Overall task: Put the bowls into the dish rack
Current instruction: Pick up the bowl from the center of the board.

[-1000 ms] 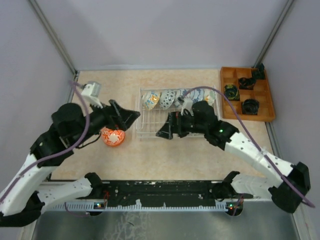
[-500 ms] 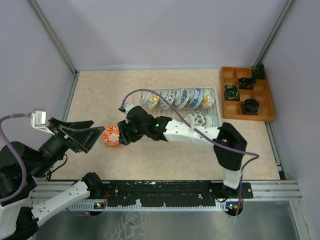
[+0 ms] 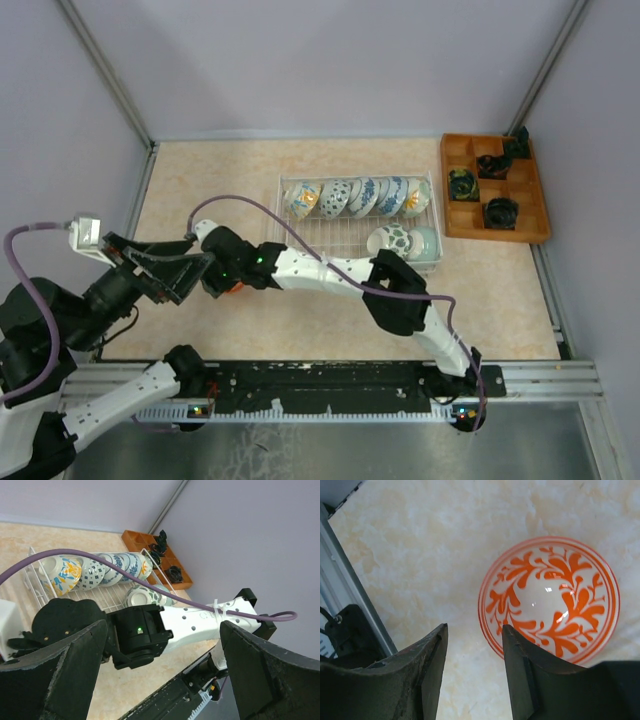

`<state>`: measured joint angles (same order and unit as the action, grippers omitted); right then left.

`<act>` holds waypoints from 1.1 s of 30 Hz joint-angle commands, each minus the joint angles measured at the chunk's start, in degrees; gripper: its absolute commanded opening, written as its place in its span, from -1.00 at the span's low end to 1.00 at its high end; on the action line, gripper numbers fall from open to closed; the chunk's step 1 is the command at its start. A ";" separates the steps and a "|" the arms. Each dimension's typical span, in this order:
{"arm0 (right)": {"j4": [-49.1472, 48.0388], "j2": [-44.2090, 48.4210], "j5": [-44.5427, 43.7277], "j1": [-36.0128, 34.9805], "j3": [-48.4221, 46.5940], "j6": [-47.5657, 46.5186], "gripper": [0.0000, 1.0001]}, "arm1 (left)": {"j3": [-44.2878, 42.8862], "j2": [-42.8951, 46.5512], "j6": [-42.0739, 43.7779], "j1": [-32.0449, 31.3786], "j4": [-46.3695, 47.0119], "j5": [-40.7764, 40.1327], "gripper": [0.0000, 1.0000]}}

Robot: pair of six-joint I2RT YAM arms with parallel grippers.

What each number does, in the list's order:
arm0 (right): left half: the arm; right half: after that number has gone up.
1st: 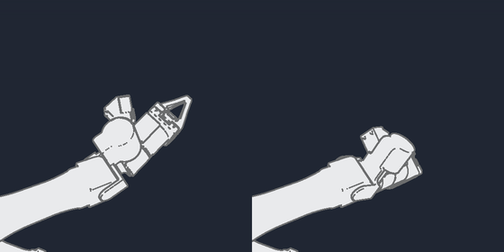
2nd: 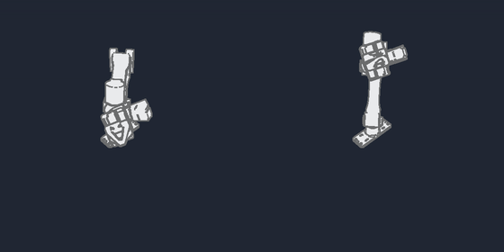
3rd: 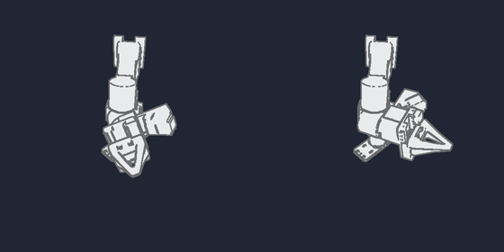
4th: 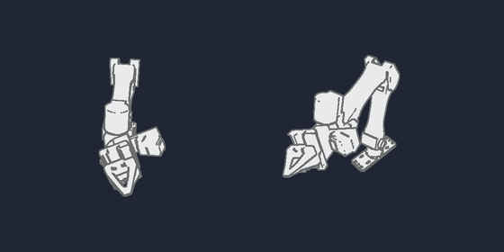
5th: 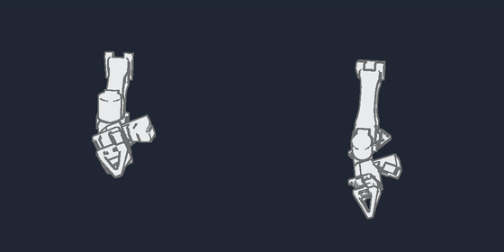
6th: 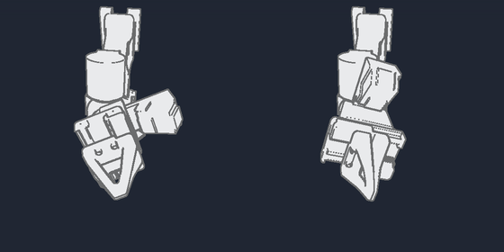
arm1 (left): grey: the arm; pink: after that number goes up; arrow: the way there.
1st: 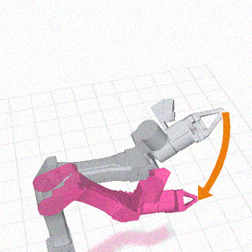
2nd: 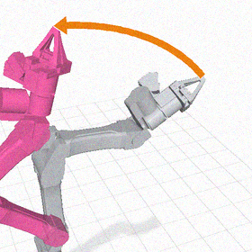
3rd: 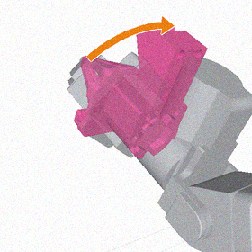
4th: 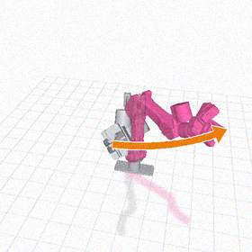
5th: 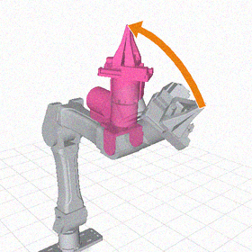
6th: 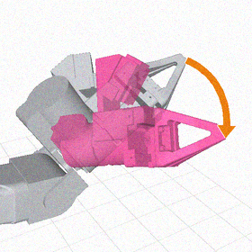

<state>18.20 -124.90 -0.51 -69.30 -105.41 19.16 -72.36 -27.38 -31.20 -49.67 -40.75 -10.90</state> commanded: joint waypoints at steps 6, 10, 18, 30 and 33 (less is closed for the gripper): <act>3.99 -9.18 -4.25 -1.63 -15.03 -5.24 -0.13 | -3.12 0.60 0.21 0.27 -1.15 0.25 0.99; 4.72 -11.11 -5.21 -1.73 -16.92 -5.42 -0.20 | -3.21 0.34 0.44 0.26 -1.12 0.66 0.99; 6.39 -12.86 -5.74 -1.80 -19.89 -5.92 -0.72 | -3.90 0.03 0.96 0.22 -1.15 0.64 0.99; 5.10 -10.03 -5.19 -2.31 -18.72 -6.21 -1.00 | -3.90 0.01 1.03 0.23 -1.52 0.29 0.99; 5.10 -9.41 -5.28 -2.47 -18.18 -6.15 -0.91 | -3.73 0.01 0.94 0.26 -1.44 0.26 0.99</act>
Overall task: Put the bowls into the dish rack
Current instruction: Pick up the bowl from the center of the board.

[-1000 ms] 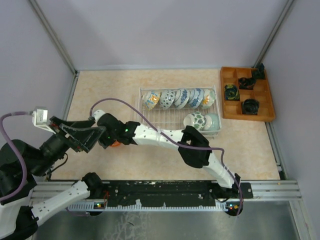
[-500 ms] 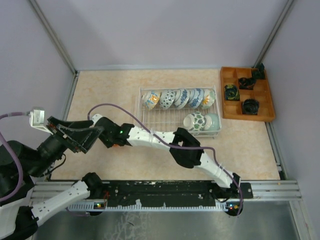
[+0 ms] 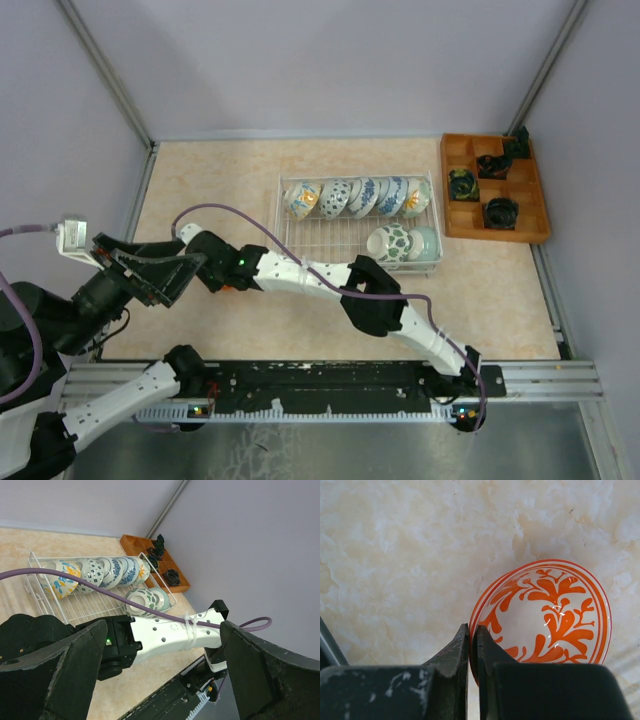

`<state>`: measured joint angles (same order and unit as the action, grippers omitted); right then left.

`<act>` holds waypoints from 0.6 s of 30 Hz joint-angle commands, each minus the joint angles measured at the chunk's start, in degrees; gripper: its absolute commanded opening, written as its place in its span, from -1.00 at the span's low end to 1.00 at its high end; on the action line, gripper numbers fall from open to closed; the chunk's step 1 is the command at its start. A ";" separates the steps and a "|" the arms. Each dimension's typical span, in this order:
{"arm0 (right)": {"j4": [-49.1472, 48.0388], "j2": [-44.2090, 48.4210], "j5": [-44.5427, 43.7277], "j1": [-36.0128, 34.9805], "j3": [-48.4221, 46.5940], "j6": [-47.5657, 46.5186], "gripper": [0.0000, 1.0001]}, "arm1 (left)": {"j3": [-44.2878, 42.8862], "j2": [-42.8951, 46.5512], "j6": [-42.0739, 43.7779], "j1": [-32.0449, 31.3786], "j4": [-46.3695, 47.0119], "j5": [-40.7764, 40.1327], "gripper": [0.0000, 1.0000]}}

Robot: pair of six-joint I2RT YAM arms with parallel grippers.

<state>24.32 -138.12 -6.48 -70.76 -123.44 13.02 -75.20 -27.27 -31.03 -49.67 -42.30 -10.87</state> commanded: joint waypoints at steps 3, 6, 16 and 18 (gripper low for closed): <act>-2.20 5.29 0.30 -1.21 1.90 0.06 -0.88 | -0.67 -0.07 0.60 0.23 0.23 0.25 0.99; -3.72 7.20 0.14 -1.37 4.00 0.33 -0.89 | -0.56 -0.02 0.56 0.27 0.29 0.29 0.99; -4.14 7.81 1.01 -1.83 4.52 0.52 -0.73 | -0.11 0.48 0.11 0.28 0.25 0.15 0.99; -4.23 7.71 1.07 -1.92 4.52 0.60 -0.85 | -0.01 0.70 0.08 0.23 0.20 0.16 0.99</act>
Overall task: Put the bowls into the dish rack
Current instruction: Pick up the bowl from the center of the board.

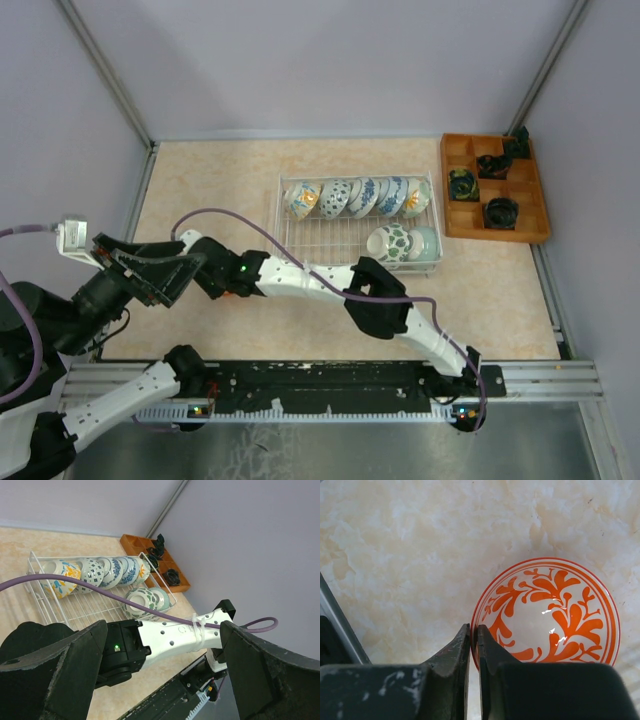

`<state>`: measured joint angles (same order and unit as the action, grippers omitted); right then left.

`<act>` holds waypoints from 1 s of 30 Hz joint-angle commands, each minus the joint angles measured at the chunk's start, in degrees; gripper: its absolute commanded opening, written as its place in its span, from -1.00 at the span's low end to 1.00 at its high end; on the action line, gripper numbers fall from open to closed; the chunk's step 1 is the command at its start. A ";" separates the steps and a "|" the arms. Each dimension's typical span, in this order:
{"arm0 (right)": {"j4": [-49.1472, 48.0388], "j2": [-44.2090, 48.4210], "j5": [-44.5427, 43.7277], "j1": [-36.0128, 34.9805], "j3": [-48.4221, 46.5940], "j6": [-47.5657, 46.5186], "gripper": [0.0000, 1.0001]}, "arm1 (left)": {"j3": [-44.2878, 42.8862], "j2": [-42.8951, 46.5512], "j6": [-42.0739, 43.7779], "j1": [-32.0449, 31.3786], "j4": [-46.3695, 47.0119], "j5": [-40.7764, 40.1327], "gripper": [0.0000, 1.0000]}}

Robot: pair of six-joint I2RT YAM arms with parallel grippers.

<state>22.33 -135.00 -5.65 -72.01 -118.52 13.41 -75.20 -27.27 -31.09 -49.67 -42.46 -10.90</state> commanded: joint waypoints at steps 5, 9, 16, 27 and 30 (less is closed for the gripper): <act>-1.94 4.34 0.50 -0.77 -0.82 0.21 -1.00 | 0.04 0.90 -0.02 0.27 0.27 0.15 1.00; -2.03 5.55 0.13 -0.94 -0.69 -0.02 -1.00 | 0.06 1.10 -0.05 0.28 0.33 0.12 0.99; -5.00 10.41 -0.73 -1.12 2.10 0.10 -1.00 | 0.13 1.71 0.14 0.21 0.47 -0.22 0.99; -11.64 18.42 1.32 -0.97 6.87 2.17 -1.00 | 0.17 2.41 0.45 0.23 0.44 -0.78 0.99; -11.12 17.84 2.00 -0.77 4.97 2.26 -1.00 | 0.19 2.42 0.42 0.22 0.45 -1.05 0.99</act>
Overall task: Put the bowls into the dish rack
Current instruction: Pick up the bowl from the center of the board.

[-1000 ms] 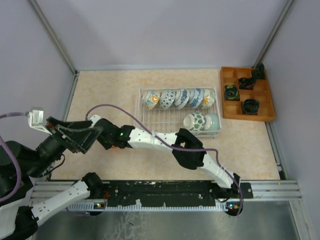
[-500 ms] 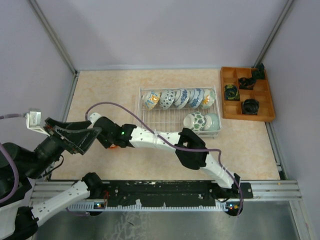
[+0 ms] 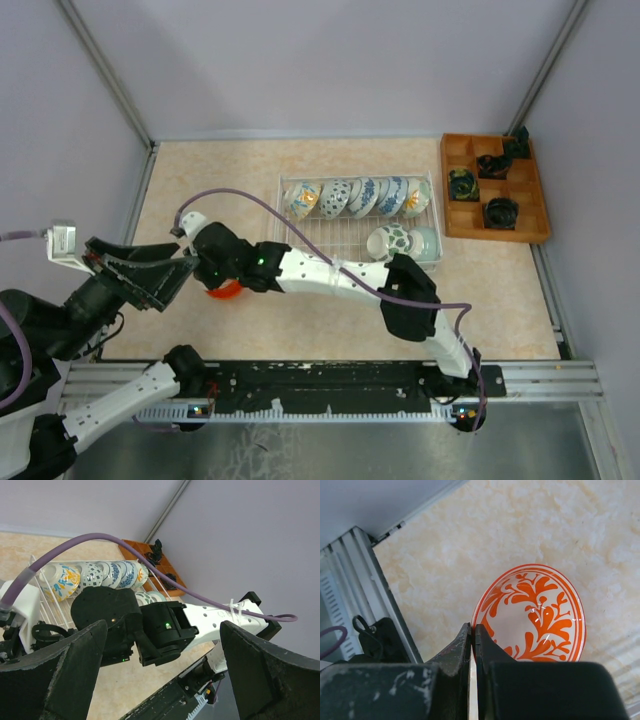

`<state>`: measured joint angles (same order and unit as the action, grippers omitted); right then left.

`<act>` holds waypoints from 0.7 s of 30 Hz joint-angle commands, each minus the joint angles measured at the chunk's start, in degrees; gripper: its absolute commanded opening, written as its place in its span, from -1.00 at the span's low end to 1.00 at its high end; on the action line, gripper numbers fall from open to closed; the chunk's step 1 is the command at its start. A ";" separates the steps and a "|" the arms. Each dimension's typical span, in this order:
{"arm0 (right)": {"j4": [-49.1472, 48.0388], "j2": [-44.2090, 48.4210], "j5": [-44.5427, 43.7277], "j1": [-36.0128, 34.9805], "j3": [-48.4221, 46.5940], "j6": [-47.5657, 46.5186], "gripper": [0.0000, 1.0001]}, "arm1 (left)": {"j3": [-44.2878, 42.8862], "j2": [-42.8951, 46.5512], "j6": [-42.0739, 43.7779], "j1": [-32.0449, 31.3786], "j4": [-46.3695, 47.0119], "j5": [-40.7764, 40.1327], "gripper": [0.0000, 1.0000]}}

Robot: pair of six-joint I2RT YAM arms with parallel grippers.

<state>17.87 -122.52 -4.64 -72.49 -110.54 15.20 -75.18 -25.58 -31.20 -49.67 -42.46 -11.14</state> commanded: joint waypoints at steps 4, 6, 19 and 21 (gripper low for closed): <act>-7.99 7.03 1.63 0.05 -1.83 1.36 -1.00 | -0.19 0.79 0.57 0.23 0.21 -0.97 0.99; -8.73 8.83 1.83 0.14 -0.50 1.72 -1.00 | -0.25 0.82 0.61 0.27 0.26 -1.13 0.99; -10.72 35.91 0.03 6.82 22.53 8.57 -1.00 | 0.61 -2.58 1.99 0.28 3.20 0.30 0.99; -11.10 41.68 0.18 9.33 27.42 10.71 -1.00 | 1.10 -3.56 2.02 0.27 3.76 0.56 0.99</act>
<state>13.76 -93.32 -3.27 -67.59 -88.68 21.19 -75.09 -26.74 -30.37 -49.67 -41.21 -11.49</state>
